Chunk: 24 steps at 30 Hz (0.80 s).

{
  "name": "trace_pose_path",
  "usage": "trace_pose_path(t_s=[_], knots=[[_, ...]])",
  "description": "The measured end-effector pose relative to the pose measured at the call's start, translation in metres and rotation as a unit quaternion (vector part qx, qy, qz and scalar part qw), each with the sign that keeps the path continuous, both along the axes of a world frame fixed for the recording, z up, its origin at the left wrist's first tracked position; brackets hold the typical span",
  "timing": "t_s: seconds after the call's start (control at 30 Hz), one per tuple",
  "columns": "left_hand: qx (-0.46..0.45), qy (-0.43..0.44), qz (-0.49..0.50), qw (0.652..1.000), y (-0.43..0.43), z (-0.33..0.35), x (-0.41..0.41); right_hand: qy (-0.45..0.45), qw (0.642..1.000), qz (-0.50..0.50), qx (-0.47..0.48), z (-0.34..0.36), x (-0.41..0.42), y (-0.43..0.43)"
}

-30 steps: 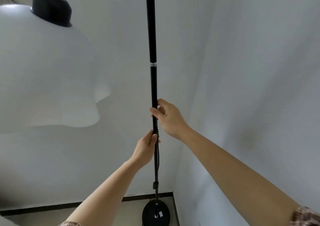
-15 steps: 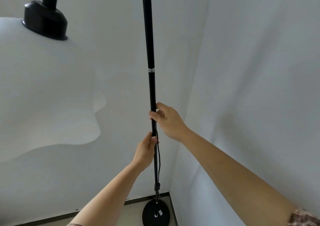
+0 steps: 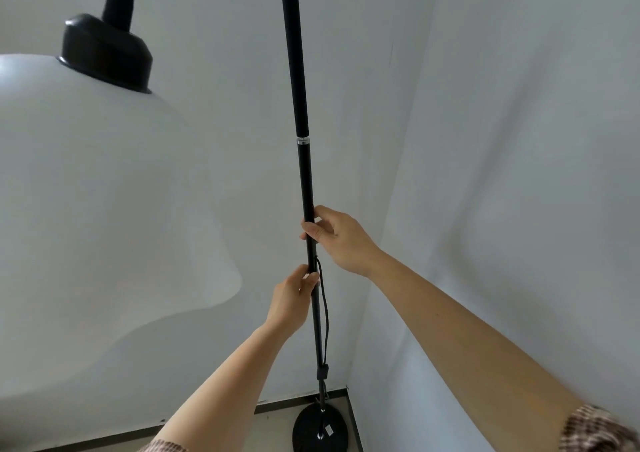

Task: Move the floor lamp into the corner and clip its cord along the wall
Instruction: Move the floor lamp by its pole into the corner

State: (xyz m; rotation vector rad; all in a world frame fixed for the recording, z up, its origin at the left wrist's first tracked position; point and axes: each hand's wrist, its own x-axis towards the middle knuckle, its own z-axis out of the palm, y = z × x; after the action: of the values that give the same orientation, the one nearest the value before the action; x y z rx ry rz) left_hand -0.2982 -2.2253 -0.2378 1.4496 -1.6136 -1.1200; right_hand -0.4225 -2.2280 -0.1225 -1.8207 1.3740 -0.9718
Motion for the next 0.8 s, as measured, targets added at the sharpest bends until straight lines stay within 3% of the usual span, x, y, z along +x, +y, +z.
trace_pose_path(t_s=[0.63,0.8], knots=[[0.027,-0.024,-0.039,0.999,0.006,0.01,0.028,-0.004,0.998,-0.057,0.029,-0.036,0.007,0.015],[0.032,-0.015,-0.039,0.999,0.007,0.007,0.032,0.029,0.984,-0.133,0.116,-0.076,0.004,0.023]])
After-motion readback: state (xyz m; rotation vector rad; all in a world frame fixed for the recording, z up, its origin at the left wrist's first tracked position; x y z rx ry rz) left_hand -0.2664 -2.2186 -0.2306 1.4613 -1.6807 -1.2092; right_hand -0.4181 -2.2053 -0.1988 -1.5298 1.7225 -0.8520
